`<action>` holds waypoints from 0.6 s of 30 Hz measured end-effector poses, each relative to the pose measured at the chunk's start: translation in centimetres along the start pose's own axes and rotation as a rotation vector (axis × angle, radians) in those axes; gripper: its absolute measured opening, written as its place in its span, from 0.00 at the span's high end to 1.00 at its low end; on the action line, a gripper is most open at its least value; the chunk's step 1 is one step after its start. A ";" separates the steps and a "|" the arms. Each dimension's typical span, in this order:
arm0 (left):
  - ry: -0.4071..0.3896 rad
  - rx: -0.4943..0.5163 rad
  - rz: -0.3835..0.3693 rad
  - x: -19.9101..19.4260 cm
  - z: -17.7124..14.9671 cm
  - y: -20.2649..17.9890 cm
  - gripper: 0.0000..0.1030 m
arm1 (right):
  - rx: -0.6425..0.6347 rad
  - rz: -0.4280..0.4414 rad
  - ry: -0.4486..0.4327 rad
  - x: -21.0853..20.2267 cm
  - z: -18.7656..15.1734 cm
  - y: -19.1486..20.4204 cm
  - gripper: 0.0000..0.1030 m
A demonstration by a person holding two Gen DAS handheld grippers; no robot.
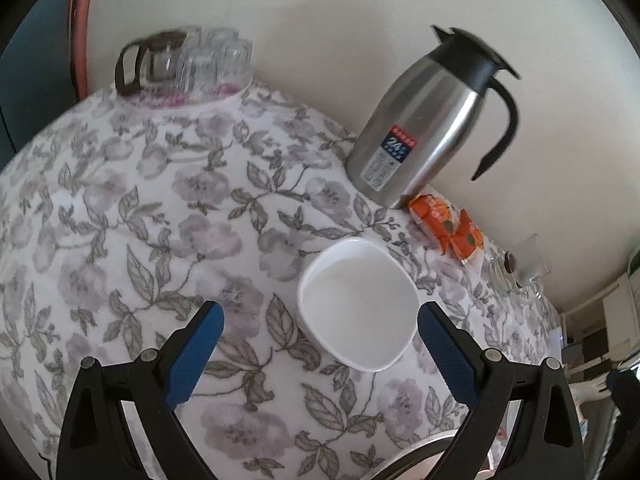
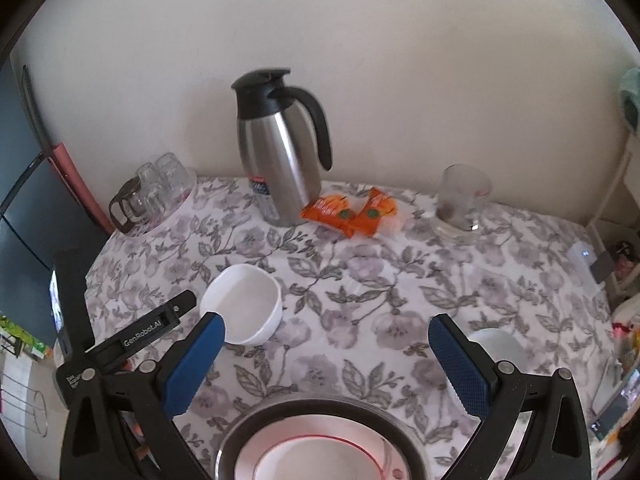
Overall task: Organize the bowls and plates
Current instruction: 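Withdraw both tools and move them toward the square white bowl, then close both tools on the rim of the square white bowl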
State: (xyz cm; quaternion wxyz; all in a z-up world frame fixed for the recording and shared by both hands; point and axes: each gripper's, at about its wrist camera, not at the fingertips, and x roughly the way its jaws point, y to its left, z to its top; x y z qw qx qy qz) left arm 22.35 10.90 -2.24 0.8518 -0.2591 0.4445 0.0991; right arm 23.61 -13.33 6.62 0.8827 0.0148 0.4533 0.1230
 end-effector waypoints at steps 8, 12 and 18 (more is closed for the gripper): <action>0.064 -0.074 -0.022 2.7 0.7 2.0 0.06 | 0.022 0.037 0.110 5.5 0.7 1.6 0.21; 0.083 -0.099 -0.034 3.9 1.0 2.8 0.23 | 0.029 0.054 0.172 8.3 0.4 2.6 0.32; 0.098 -0.082 -0.051 5.1 1.1 2.8 0.31 | 0.085 0.070 0.248 11.6 -0.7 4.1 0.44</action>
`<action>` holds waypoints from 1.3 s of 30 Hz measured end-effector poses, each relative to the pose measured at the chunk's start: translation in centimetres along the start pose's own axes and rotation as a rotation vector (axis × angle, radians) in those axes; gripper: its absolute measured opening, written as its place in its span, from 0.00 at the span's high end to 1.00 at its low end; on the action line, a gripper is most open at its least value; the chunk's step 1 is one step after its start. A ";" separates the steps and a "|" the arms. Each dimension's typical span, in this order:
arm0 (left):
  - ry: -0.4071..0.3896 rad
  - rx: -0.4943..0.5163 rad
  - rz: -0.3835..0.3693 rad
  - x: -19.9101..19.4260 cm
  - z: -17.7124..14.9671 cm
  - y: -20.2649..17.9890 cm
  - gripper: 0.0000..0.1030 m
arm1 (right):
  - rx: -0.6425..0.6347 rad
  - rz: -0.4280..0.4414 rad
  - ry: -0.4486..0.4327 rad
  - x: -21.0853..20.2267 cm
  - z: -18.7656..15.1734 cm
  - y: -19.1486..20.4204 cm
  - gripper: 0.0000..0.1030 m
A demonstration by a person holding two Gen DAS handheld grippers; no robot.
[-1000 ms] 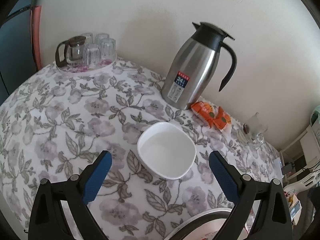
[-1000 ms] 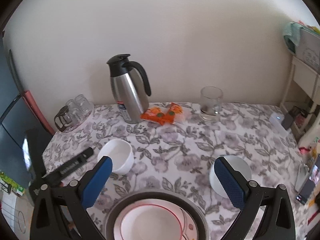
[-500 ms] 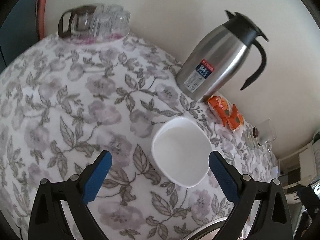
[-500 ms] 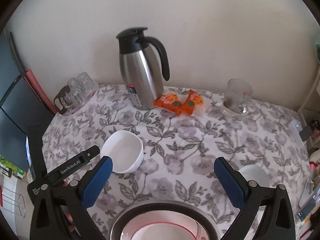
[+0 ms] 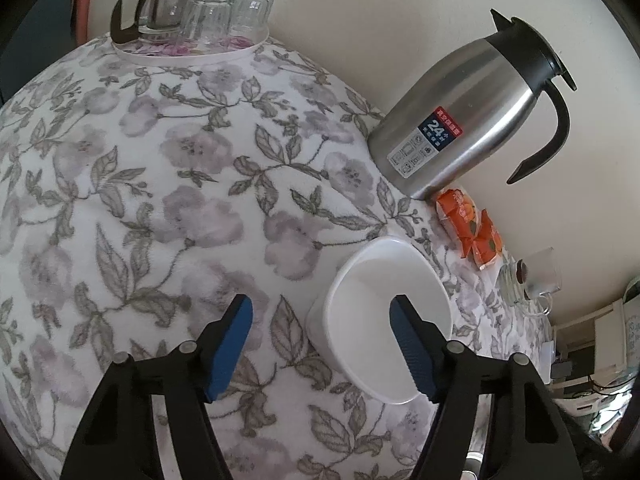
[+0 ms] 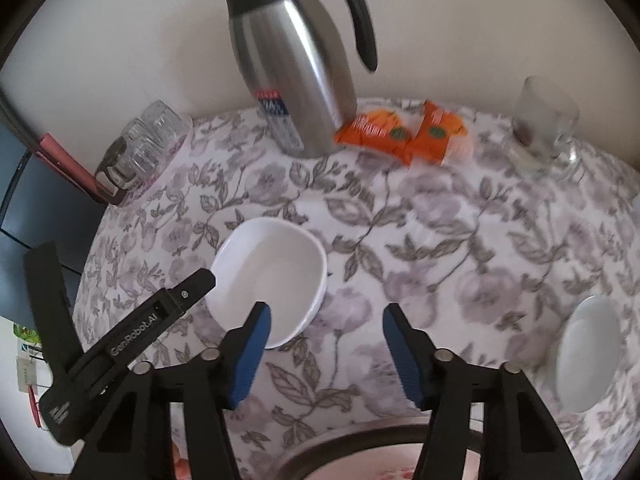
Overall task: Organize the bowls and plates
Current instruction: 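Close both tools on the rim of the square white bowl, then lift the square white bowl with both tools and carry it over the basin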
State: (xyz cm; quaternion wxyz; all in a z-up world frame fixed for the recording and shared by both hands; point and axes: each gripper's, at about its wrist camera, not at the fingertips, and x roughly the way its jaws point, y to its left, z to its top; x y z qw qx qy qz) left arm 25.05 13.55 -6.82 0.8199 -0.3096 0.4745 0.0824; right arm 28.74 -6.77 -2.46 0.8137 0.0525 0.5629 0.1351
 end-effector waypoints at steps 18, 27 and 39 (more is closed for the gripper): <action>-0.001 0.053 -0.026 2.1 0.7 -0.1 0.68 | 0.053 -0.017 0.078 5.8 -0.1 0.9 0.78; 0.006 0.067 -0.035 3.2 0.6 -0.2 0.81 | 0.043 -0.018 0.079 6.9 0.0 1.4 0.85; 0.006 0.113 -0.034 3.2 0.4 -1.0 0.83 | 0.046 -0.018 0.081 7.4 -0.3 1.7 0.85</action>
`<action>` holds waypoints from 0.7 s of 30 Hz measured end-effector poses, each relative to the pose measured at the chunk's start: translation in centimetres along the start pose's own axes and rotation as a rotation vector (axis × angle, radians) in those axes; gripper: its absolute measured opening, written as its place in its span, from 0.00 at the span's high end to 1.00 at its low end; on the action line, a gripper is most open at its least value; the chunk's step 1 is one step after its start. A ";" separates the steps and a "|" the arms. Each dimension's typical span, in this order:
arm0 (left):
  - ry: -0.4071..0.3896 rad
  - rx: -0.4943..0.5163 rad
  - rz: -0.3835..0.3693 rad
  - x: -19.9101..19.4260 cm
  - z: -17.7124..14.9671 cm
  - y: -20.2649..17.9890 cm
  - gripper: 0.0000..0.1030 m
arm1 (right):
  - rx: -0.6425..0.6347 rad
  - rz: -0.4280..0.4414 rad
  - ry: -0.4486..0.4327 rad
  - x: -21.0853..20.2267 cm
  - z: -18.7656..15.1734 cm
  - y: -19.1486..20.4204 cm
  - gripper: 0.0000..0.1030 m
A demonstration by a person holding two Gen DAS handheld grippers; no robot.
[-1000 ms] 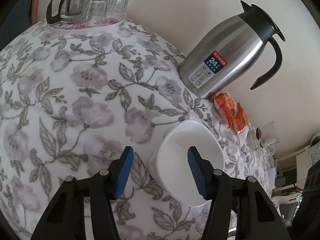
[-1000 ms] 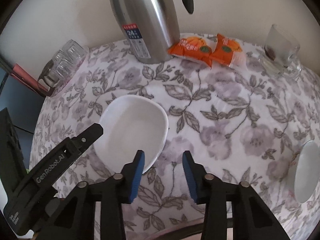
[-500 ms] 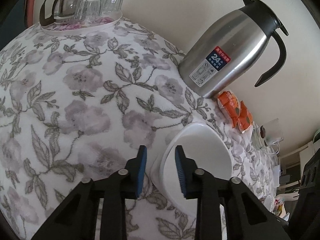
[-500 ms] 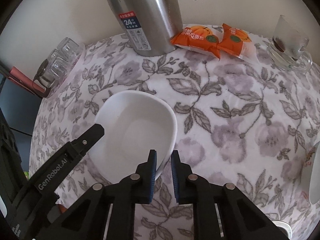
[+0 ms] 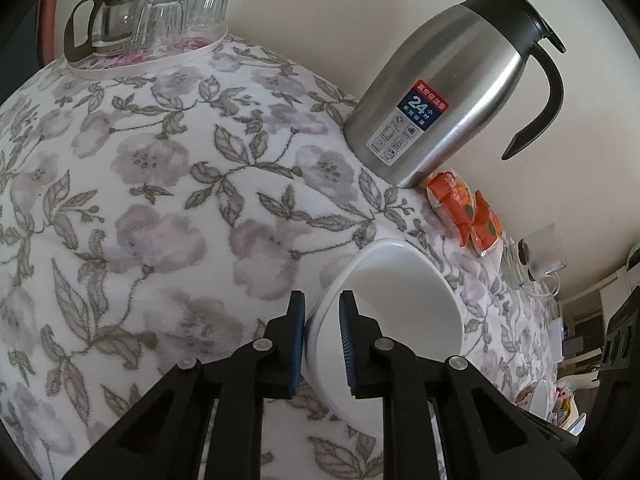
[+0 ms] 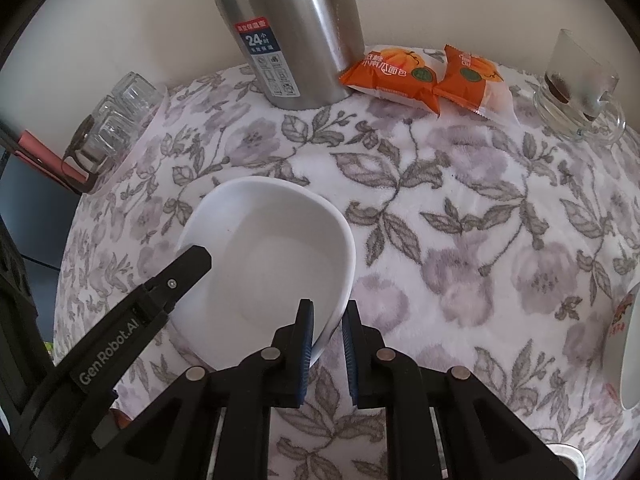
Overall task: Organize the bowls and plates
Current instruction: 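Lift the square white bowl with both tools and carry it over the basin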
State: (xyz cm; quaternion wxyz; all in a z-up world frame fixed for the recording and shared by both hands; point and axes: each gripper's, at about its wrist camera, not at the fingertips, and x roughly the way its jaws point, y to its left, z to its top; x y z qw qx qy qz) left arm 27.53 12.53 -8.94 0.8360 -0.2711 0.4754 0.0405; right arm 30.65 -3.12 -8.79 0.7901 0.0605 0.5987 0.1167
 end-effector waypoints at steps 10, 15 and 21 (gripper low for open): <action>-0.034 0.034 -0.036 -2.4 0.3 -1.1 0.83 | -0.001 0.016 -0.031 -2.7 -0.1 -0.3 0.85; -0.042 0.013 -0.084 -3.9 0.5 -1.0 0.83 | -0.013 0.020 -0.064 -4.8 -0.2 -0.1 0.85; -0.088 0.024 -0.121 -6.9 0.6 -1.8 0.83 | -0.021 0.038 -0.095 -7.2 -0.7 0.3 0.85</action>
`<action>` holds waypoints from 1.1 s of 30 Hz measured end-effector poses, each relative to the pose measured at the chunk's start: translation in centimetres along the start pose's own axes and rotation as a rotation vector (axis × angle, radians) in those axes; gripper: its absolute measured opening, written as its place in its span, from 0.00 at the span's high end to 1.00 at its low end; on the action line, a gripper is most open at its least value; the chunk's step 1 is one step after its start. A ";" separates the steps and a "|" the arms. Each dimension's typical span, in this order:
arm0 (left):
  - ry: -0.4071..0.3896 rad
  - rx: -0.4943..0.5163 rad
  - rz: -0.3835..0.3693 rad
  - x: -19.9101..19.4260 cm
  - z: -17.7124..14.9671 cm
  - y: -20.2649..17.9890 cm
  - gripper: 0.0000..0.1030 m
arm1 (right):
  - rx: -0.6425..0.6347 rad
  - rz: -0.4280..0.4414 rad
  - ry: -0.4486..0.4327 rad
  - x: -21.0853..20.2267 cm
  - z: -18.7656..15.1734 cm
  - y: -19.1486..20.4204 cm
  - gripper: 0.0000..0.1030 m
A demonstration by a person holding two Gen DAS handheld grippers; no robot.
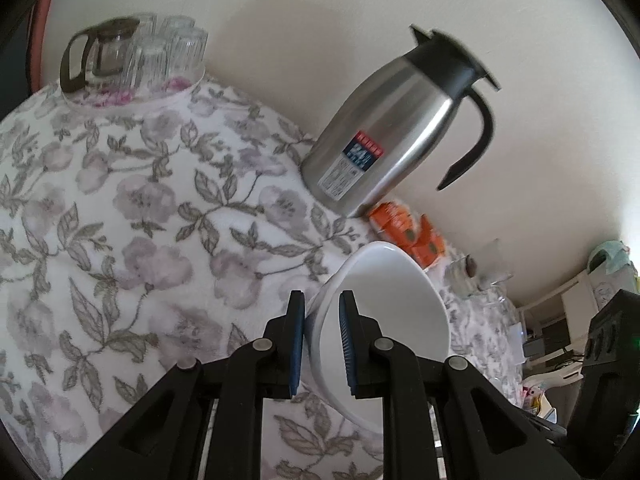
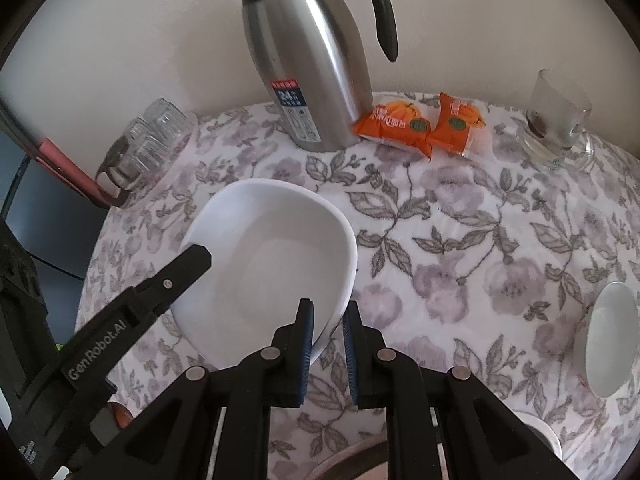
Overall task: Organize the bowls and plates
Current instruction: 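Lift the square white bowl with both tools and carry it over the basin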
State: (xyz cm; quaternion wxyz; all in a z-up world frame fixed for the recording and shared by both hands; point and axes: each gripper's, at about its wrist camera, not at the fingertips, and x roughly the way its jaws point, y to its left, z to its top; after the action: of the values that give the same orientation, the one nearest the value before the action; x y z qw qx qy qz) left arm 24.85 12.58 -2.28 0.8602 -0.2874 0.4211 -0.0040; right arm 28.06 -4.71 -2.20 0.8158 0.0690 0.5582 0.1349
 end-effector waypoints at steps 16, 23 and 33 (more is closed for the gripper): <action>-0.050 0.048 -0.063 -6.6 -1.8 -3.2 0.83 | -0.005 0.021 -0.079 -7.2 -2.9 -0.4 0.85; -0.068 0.099 -0.073 -8.6 -3.4 -5.1 0.83 | 0.006 0.021 -0.103 -9.8 -4.7 -1.6 0.84; -0.049 0.147 -0.110 -9.4 -5.7 -7.3 0.83 | 0.030 0.019 -0.124 -12.4 -6.8 -3.8 0.84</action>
State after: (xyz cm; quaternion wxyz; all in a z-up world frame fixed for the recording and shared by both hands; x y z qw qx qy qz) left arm 16.37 6.00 5.36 0.8876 -0.2464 0.3819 -0.0750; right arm 18.03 -12.33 5.34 0.8463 0.0948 0.5079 0.1296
